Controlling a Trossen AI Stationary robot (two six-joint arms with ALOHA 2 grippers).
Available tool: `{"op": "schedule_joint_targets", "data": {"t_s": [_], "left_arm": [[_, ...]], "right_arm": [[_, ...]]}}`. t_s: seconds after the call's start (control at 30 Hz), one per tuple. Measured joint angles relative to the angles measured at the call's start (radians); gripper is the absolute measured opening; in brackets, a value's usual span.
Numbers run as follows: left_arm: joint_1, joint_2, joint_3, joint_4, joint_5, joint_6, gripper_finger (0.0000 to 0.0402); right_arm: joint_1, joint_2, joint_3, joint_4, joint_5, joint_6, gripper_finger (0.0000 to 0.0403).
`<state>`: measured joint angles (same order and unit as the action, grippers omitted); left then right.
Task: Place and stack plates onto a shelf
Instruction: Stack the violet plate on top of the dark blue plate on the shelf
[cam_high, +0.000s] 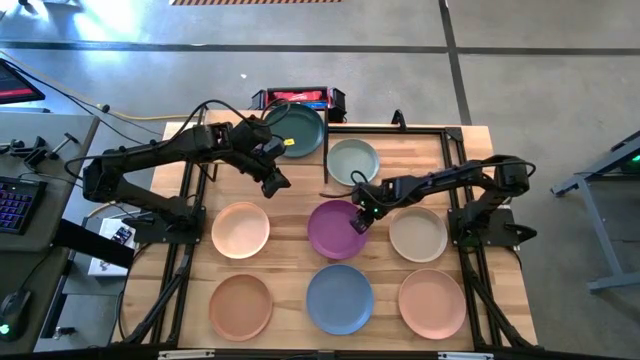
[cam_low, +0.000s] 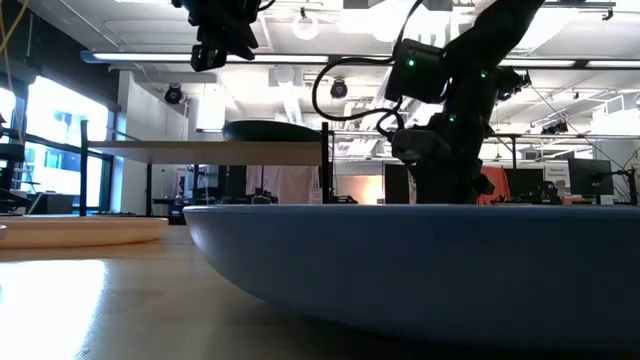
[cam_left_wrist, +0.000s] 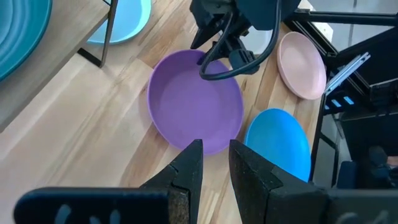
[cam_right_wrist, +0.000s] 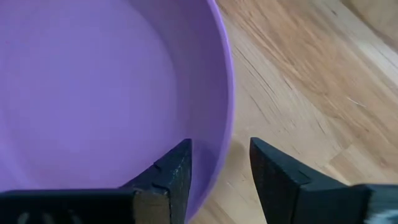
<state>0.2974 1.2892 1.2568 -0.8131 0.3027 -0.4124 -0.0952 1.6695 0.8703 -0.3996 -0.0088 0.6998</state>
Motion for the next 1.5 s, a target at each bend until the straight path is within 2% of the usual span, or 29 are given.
{"op": "schedule_joint_targets", "data": {"t_s": [0.13,0.37,0.83,1.27,1.5], "left_arm": [[0.000,0.000,0.000,0.001,0.000,0.004,0.0067],[0.000,0.000,0.000,0.001,0.000,0.005,0.0067],[0.000,0.000,0.000,0.001,-0.001,0.006,0.0069],[0.000,0.000,0.000,-0.001,-0.004,0.031,0.0069],[0.000,0.000,0.000,-0.043,-0.028,0.032,0.0069]], "right_arm": [[0.000,0.000,0.000,0.000,0.000,0.021,0.0111],[-0.001,0.000,0.002,0.001,-0.022,0.084,0.0010],[-0.007,0.000,0.059,-0.016,-0.112,0.079,0.0001],[-0.006,0.000,0.199,-0.151,-0.023,0.030,0.0000],[-0.003,0.000,0.323,-0.255,-0.003,-0.019,0.0000]]}}
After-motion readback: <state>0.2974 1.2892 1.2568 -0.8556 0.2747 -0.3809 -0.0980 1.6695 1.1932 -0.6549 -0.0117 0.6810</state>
